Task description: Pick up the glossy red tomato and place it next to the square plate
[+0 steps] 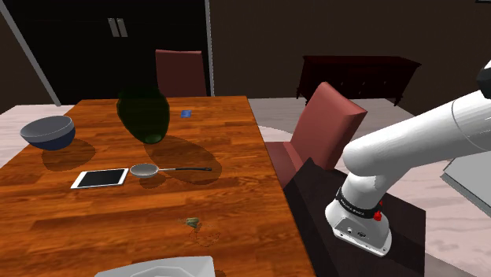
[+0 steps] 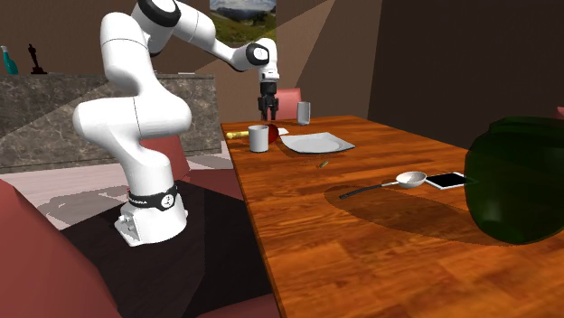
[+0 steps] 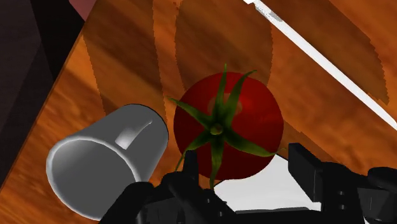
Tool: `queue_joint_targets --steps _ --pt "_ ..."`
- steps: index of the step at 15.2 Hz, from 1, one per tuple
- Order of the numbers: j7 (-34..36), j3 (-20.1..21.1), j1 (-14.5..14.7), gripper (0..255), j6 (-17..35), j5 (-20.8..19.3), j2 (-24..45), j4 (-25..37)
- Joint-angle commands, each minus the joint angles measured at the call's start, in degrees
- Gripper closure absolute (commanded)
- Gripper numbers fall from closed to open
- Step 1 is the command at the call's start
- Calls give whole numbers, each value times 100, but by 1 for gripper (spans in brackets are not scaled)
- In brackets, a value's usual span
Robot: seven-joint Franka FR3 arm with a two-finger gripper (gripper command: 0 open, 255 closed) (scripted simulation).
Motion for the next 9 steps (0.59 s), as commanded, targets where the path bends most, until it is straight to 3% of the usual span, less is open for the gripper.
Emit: queue_joint_targets --steps 1,4,9 --pt "0 0 0 0 0 0 0 0" --pt "0 0 0 0 0 0 0 0" --pt "135 -124 -63 0 -654 -182 129 640"
